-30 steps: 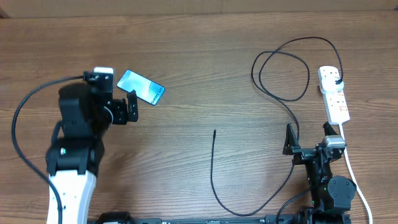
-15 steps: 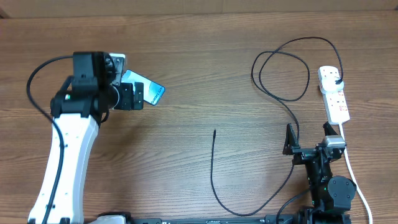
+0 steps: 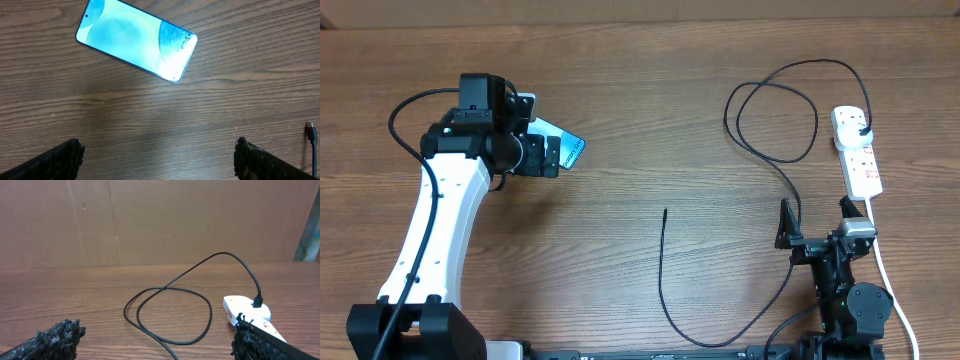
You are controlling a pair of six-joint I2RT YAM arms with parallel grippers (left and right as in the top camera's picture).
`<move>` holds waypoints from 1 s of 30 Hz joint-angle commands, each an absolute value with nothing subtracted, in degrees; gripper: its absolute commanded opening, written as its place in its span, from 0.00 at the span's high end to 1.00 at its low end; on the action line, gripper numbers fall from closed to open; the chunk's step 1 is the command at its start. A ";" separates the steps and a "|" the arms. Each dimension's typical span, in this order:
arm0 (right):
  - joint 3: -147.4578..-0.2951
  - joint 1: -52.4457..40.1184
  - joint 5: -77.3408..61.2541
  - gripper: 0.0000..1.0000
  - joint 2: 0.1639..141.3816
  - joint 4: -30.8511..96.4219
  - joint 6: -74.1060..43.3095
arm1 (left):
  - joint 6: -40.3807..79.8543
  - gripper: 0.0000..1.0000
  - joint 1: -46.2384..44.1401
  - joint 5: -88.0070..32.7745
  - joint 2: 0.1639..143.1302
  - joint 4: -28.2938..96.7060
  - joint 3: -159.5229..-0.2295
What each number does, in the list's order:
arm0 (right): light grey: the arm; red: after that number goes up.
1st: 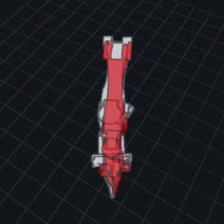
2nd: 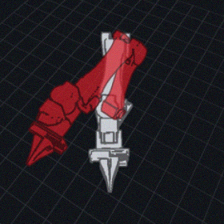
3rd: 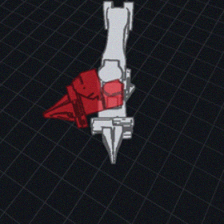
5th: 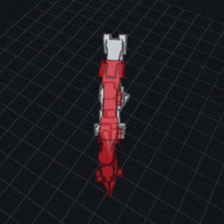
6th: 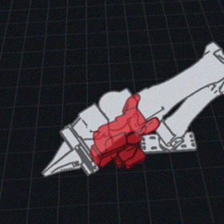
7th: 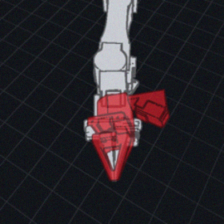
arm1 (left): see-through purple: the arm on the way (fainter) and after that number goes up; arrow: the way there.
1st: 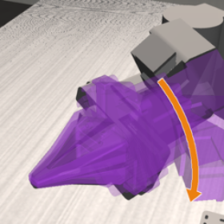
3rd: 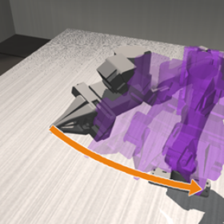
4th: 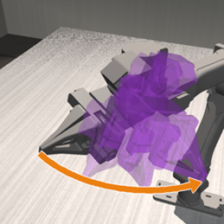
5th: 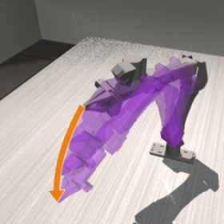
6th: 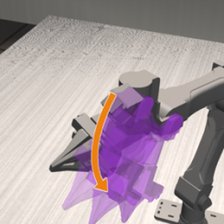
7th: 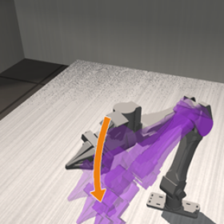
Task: Plug charger to phone and switch on socket
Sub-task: 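Lower the left gripper and align it over the phone's bottom edge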
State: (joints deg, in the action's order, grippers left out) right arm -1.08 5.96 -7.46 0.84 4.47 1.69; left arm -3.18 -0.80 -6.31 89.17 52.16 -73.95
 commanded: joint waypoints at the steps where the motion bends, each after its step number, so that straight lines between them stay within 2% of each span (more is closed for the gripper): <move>1: -0.47 6.00 -7.16 0.00 0.16 4.19 1.54 | -3.18 0.00 -1.32 -7.38 89.93 52.18 -75.37; 18: -0.47 6.00 -7.16 0.00 0.16 4.19 1.54 | -2.44 0.00 -1.32 -7.51 89.97 51.16 -75.37; 24: -0.47 6.00 -7.16 0.00 0.16 4.19 1.54 | 10.44 0.00 -1.32 -3.70 90.41 50.87 -75.37; 30: -0.47 6.00 -7.16 0.00 0.16 4.19 1.54 | 18.31 0.00 -2.26 -4.47 93.01 50.92 -75.42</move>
State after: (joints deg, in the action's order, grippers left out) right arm -1.08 5.96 -7.46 0.84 4.51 1.67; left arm 11.18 -1.06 -4.97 91.05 50.87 -74.00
